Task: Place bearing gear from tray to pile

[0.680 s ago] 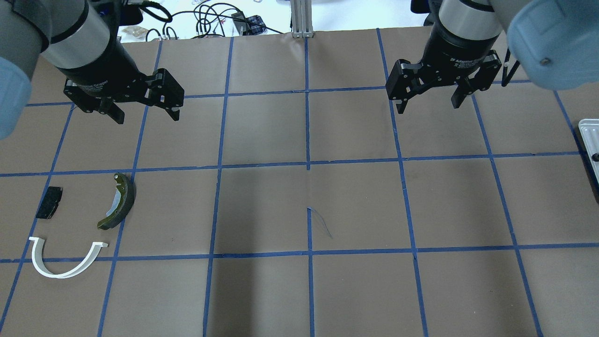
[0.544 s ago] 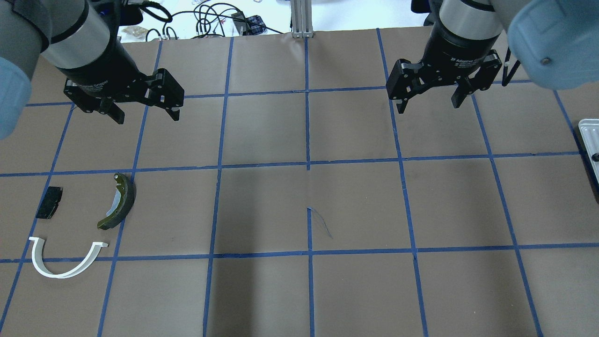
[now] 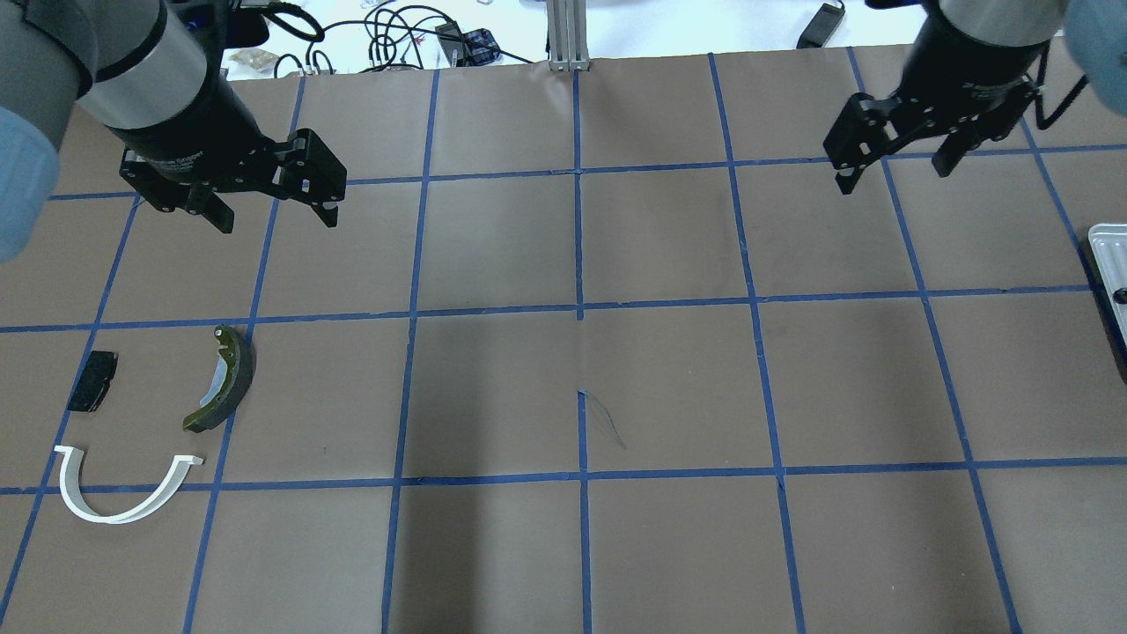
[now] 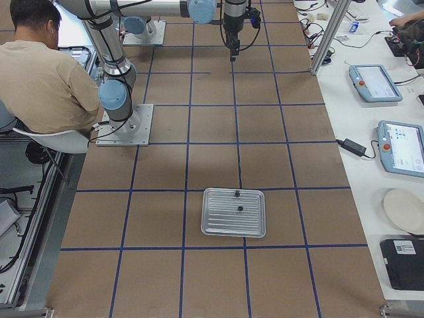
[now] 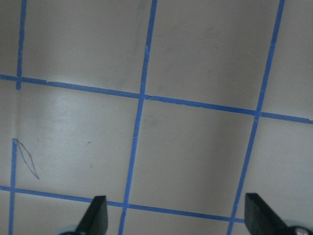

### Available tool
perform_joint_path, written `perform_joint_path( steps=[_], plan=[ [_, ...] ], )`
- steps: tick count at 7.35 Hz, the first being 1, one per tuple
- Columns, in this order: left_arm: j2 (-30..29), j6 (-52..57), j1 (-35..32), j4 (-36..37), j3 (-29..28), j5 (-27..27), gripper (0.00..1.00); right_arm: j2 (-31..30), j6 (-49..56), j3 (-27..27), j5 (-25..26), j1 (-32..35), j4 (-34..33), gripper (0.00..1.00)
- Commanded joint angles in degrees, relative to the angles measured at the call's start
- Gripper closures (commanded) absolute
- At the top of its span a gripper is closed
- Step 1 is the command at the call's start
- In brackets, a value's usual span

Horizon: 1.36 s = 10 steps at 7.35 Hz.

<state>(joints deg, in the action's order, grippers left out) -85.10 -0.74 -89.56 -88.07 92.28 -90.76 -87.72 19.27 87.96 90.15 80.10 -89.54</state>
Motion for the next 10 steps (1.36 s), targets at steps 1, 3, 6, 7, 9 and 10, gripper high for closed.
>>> perform_joint_path(
  steps=[1,3,6,7,9,10],
  plan=[
    [0.03,0.03,0.0,0.0,0.0,-0.03,0.0,4.11,14.6,-0.07,1.59,-13.08,-4.9,0.0],
    [0.03,0.03,0.0,-0.09,0.09,-0.03,0.0,9.82,24.36,-0.07,4.24,-21.69,-12.91,0.0],
    [0.03,0.03,0.0,-0.09,0.09,-0.03,0.0,20.7,37.9,0.02,4.16,-33.57,-24.93,0.0],
    [0.03,0.03,0.0,-0.09,0.09,-0.03,0.0,24.22,39.69,-0.07,4.07,-36.13,-26.55,0.0],
    [0.03,0.03,0.0,-0.09,0.09,-0.03,0.0,30.21,43.65,-0.68,4.16,-38.44,-31.53,0.0],
    [0.03,0.03,0.0,-0.09,0.09,-0.03,0.0,32.15,44.44,-1.12,4.07,-38.62,-32.62,0.0]
  ],
)
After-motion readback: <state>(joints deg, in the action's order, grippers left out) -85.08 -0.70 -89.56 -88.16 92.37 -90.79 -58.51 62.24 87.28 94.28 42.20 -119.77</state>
